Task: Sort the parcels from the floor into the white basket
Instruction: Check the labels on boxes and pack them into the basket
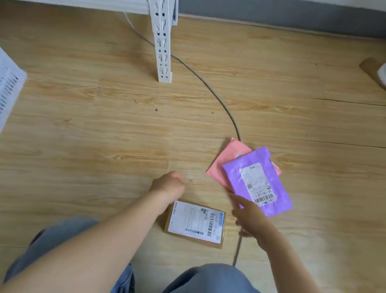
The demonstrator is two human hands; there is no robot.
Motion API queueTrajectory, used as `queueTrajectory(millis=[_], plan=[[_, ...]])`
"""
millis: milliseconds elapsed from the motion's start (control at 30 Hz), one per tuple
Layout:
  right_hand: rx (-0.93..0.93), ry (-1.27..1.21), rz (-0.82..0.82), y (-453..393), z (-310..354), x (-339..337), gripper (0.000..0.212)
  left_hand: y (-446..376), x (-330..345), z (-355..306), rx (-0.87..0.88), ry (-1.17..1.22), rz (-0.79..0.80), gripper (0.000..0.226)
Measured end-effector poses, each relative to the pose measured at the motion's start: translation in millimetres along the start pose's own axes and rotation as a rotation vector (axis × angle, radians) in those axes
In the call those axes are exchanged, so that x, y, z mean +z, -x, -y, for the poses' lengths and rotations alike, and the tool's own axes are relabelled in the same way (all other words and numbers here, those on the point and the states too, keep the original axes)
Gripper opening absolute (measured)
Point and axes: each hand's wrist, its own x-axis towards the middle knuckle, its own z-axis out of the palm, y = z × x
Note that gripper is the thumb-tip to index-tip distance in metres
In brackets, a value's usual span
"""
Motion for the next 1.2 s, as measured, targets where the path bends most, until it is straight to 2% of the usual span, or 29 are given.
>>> queueTrajectory(millis=[133, 233, 300, 400, 500, 633, 800, 1000, 1200], plan=[[0.061, -0.149, 0.099, -6, -31, 20, 0.056, -16, 26, 28, -0.065, -0.018, 0.037, 0.041], [0.165, -0.514, 0.218, -6, -47, 32, 0.066, -14, 36, 35, -0.11, 0.043, 0.098, 0.047], [0.224, -0.644, 0.25, -6, -55, 43, 0.068, -11, 39, 41, -0.17, 0.101, 0.132, 0.051], [0.239, -0.727, 0.257, -11, -59, 54, 0.053, -8, 41, 47, -0.265, 0.126, 0.214, 0.043], [0.181, -0.732, 0.215, -14, -46, 50, 0.04, -8, 34, 38, -0.217, 0.099, 0.265, 0.039], [0.052, -0.707, 0.072, 1, -1, 23, 0.04, 10, 0, 3, -0.026, 0.032, 0.214, 0.043], [0.032, -0.716, -0.109, 69, 77, -26, 0.056, 76, -69, -50, -0.013, 0.169, 0.262, 0.039], [-0.009, -0.906, -0.168, 187, 163, -74, 0.061, 179, -160, -119, 0.0, 0.229, 0.359, 0.047], [-0.115, -0.897, -0.155, 301, 255, -133, 0.04, 291, -249, -206, 0.072, 0.212, 0.387, 0.051]])
